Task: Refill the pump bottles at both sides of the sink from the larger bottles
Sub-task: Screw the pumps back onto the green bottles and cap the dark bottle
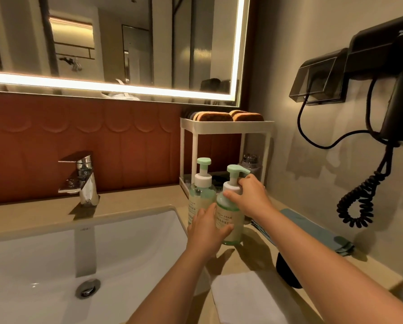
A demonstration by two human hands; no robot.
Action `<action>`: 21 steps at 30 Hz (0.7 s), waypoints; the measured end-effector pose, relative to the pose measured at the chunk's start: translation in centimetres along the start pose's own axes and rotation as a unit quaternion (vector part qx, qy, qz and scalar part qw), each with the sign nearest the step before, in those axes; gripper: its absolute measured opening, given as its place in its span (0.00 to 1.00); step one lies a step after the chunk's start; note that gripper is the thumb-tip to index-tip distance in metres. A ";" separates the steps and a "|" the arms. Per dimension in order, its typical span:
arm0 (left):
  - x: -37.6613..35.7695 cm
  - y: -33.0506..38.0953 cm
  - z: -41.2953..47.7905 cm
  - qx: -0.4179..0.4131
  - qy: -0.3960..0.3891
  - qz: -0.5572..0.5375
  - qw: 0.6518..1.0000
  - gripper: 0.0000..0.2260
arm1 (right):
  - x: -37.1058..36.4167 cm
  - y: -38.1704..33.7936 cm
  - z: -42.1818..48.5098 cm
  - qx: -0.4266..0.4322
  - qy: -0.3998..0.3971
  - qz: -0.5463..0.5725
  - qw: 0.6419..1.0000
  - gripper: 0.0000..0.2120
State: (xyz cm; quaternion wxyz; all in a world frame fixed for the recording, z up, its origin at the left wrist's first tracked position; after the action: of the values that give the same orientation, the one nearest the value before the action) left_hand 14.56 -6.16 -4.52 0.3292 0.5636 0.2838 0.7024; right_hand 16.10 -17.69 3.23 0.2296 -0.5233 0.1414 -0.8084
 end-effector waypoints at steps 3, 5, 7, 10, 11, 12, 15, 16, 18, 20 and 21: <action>0.1 0.3 0.5 0.001 0.000 -0.003 1.000 0.26 | -0.5 0.1 1.1 -0.015 0.010 0.004 1.000 0.19; 0.2 0.6 0.6 -0.005 0.001 -0.002 1.000 0.25 | -0.8 0.2 1.6 -0.025 0.019 0.010 0.999 0.20; 0.2 0.9 0.6 -0.009 -0.006 -0.020 1.000 0.24 | -1.1 0.3 2.1 -0.035 0.028 0.010 0.999 0.20; -0.2 1.2 0.7 -0.009 -0.013 -0.060 0.998 0.22 | -1.2 0.4 2.6 -0.044 0.050 0.018 0.998 0.21; -0.3 1.3 0.7 -0.009 -0.013 -0.067 0.998 0.22 | -1.2 0.4 2.7 -0.046 0.057 0.022 0.997 0.21; -0.5 1.3 0.7 -0.006 -0.014 -0.071 0.997 0.22 | -1.2 0.5 2.8 -0.046 0.062 0.026 0.997 0.21; -0.8 1.4 0.9 0.005 -0.017 -0.089 0.996 0.22 | -1.4 1.2 2.7 -0.049 0.067 0.090 0.993 0.22; -0.8 1.4 0.9 0.009 -0.020 -0.095 0.995 0.23 | -1.3 1.7 2.6 -0.052 0.064 0.121 0.989 0.22; -0.5 1.2 1.0 0.012 -0.024 -0.096 0.995 0.22 | -1.0 2.6 2.1 -0.055 0.070 0.155 0.984 0.20; -0.1 1.0 1.2 0.014 -0.024 -0.093 0.995 0.22 | 0.0 3.9 1.8 -0.058 0.112 0.164 0.978 0.15; 0.1 1.0 1.2 0.013 -0.024 -0.095 0.995 0.22 | 0.6 4.5 1.7 -0.064 0.136 0.167 0.975 0.13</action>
State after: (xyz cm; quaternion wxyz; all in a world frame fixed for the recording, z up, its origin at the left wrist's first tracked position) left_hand 15.60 -6.67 -3.48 0.3939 0.5550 0.3377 0.6503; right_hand 18.39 -21.82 2.33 0.3061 -0.3912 0.3078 -0.8115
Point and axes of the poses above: each hand's wrist, its own z-axis towards the middle knuckle, its own x-axis out of the back of the hand, y = z × x, the point moved 4 cm from there along z, towards the middle knuckle, and after that the axes turned 6 degrees about x, right-handed, at the moved point
